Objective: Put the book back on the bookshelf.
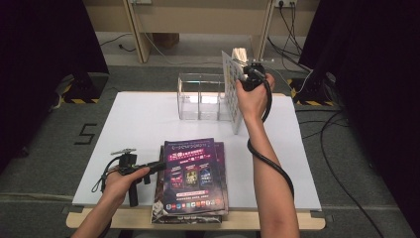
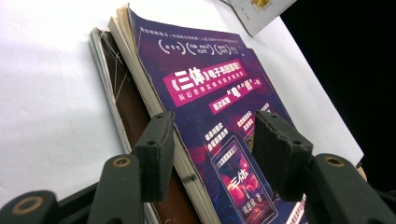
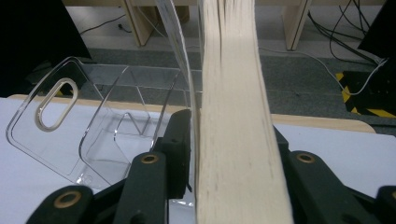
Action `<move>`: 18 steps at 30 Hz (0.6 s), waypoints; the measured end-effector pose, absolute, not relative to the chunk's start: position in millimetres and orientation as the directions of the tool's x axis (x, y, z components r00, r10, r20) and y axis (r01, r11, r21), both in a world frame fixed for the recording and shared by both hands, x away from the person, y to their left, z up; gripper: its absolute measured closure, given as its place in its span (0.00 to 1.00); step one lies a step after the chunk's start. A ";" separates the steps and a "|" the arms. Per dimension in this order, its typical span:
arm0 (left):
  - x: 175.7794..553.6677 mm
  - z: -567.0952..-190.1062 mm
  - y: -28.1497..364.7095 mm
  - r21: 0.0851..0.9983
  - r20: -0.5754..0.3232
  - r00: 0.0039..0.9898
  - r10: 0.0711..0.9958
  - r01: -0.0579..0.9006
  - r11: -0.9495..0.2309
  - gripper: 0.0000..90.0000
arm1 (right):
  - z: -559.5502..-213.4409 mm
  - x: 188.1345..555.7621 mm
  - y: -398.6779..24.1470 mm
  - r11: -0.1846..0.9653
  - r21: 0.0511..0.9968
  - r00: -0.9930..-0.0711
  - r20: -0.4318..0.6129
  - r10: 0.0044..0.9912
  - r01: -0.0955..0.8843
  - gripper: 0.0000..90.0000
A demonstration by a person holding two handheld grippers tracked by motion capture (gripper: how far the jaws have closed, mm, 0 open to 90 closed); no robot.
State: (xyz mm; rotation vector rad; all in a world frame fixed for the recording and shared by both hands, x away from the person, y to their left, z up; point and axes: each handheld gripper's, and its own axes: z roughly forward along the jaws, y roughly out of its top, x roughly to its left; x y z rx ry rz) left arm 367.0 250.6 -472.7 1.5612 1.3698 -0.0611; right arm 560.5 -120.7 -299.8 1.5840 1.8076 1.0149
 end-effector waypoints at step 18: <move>366.7 -473.1 249.5 0.627 -0.609 0.354 0.709 0.763 0.158 0.54 | -289.6 570.1 -120.0 0.036 0.785 -0.173 0.091 0.981 0.619 0.73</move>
